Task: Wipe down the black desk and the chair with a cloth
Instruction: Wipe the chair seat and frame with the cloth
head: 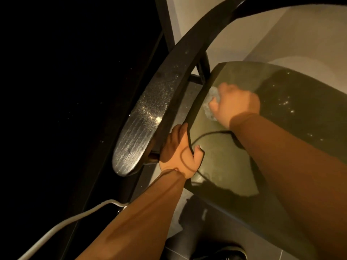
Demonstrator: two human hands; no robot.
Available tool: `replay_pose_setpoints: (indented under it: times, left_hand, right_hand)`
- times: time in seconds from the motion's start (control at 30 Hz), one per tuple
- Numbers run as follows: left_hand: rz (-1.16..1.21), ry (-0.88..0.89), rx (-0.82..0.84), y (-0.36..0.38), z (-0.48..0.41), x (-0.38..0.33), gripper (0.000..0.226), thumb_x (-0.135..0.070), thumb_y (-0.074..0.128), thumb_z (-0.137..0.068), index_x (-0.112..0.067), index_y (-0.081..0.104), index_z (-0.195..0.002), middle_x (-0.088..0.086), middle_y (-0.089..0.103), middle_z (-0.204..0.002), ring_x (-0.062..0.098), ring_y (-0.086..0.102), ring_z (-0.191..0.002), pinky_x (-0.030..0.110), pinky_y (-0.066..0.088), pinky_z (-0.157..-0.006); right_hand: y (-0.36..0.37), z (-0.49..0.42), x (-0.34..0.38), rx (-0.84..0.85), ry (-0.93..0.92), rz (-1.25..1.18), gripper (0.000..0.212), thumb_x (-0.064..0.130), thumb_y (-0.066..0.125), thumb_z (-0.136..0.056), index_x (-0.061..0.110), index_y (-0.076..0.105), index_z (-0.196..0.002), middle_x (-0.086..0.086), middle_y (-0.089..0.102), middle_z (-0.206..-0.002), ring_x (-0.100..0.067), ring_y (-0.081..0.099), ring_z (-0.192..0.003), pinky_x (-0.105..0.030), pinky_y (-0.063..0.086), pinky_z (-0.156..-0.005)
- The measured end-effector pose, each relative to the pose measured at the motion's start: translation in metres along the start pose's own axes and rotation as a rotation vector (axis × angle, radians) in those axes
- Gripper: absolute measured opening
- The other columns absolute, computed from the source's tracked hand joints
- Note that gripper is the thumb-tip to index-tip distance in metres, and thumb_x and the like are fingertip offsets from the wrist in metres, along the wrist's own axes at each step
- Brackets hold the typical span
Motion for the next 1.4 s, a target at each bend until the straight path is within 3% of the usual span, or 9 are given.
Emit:
replay_pose_setpoints:
  times: [0.13,0.3,0.43,0.57,0.73,0.87,1.0,1.1,1.4]
  left_hand:
    - [0.018,0.017,0.009,0.000,-0.001,-0.002,0.079,-0.049,0.050,-0.084,-0.012,0.042,-0.154,0.011,0.048,-0.150,0.032,0.051,-0.130,0.048,0.049,-0.100]
    - [0.016,0.042,-0.018,0.000,-0.003,0.000,0.075,-0.045,0.055,-0.084,-0.013,0.044,-0.151,0.011,0.051,-0.145,0.032,0.054,-0.125,0.047,0.051,-0.097]
    - [-0.009,0.025,-0.022,0.001,-0.003,0.000,0.079,-0.047,0.053,-0.082,-0.011,0.043,-0.152,0.011,0.049,-0.147,0.032,0.054,-0.125,0.045,0.051,-0.095]
    - [-0.011,0.018,-0.025,0.001,-0.001,0.001,0.079,-0.047,0.053,-0.082,-0.011,0.043,-0.152,0.012,0.050,-0.147,0.032,0.053,-0.126,0.045,0.051,-0.096]
    - [-0.019,0.020,-0.028,0.002,-0.002,0.000,0.079,-0.046,0.053,-0.082,-0.011,0.043,-0.152,0.013,0.049,-0.148,0.032,0.053,-0.127,0.045,0.051,-0.097]
    - [-0.024,0.019,-0.035,-0.001,-0.003,0.000,0.078,-0.046,0.054,-0.082,-0.011,0.044,-0.152,0.011,0.050,-0.148,0.031,0.052,-0.127,0.044,0.050,-0.098]
    - [-0.015,0.021,-0.044,0.000,-0.002,-0.001,0.079,-0.046,0.052,-0.081,-0.011,0.044,-0.151,0.013,0.050,-0.146,0.031,0.052,-0.125,0.045,0.050,-0.096]
    - [-0.008,0.022,-0.030,0.001,-0.003,0.000,0.080,-0.048,0.051,-0.081,-0.011,0.044,-0.152,0.014,0.050,-0.147,0.033,0.053,-0.126,0.046,0.050,-0.096]
    - [-0.026,0.024,0.002,0.003,-0.006,0.002,0.078,-0.047,0.052,-0.083,-0.012,0.042,-0.152,0.012,0.048,-0.147,0.033,0.051,-0.127,0.046,0.049,-0.098]
  right_hand:
    - [0.021,0.053,0.043,0.139,-0.288,-0.113,0.029,0.043,0.041,-0.087,0.024,0.052,-0.106,-0.004,0.056,-0.096,-0.029,0.060,-0.079,-0.036,0.048,-0.066]
    - [0.031,0.060,0.054,0.138,-0.471,-0.061,0.021,0.033,0.069,-0.080,0.020,0.067,-0.097,-0.002,0.063,-0.087,-0.026,0.065,-0.066,-0.027,0.044,-0.053]
    - [0.027,0.012,0.033,0.107,-0.315,-0.038,0.032,0.046,0.051,-0.099,0.018,0.056,-0.115,-0.009,0.064,-0.108,-0.035,0.066,-0.088,-0.033,0.041,-0.066]
    - [0.018,0.034,0.033,-0.051,-0.174,-0.118,0.039,0.048,0.044,-0.099,0.014,0.059,-0.112,-0.010,0.062,-0.100,-0.033,0.060,-0.082,-0.037,0.044,-0.067]
    - [0.021,0.056,0.028,-0.035,-0.210,-0.046,0.061,0.061,0.056,-0.087,0.019,0.055,-0.130,-0.011,0.056,-0.108,-0.032,0.056,-0.093,-0.042,0.048,-0.076]
    - [0.012,0.039,0.024,-0.086,-0.150,-0.046,0.084,0.062,0.060,-0.089,0.019,0.029,-0.155,-0.017,0.049,-0.129,-0.033,0.051,-0.110,-0.047,0.046,-0.091]
    - [0.006,0.054,0.024,-0.176,-0.299,-0.138,0.066,0.039,0.080,-0.082,0.017,0.055,-0.140,-0.019,0.050,-0.137,-0.039,0.050,-0.113,-0.047,0.045,-0.091]
    - [0.019,0.070,0.019,-0.098,-0.326,-0.150,0.053,0.036,0.077,-0.085,0.021,0.063,-0.134,-0.011,0.053,-0.139,-0.037,0.051,-0.114,-0.044,0.050,-0.092]
    - [0.011,0.032,0.026,-0.096,-0.256,-0.188,0.037,0.053,0.069,-0.086,0.018,0.067,-0.098,-0.006,0.051,-0.097,-0.029,0.051,-0.088,-0.037,0.047,-0.072]
Point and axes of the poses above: each hand's wrist, its own z-axis away from the middle knuckle, its own y-axis out of the palm, x = y × z, the point moved 7 cm from there along -z, towards the middle knuckle
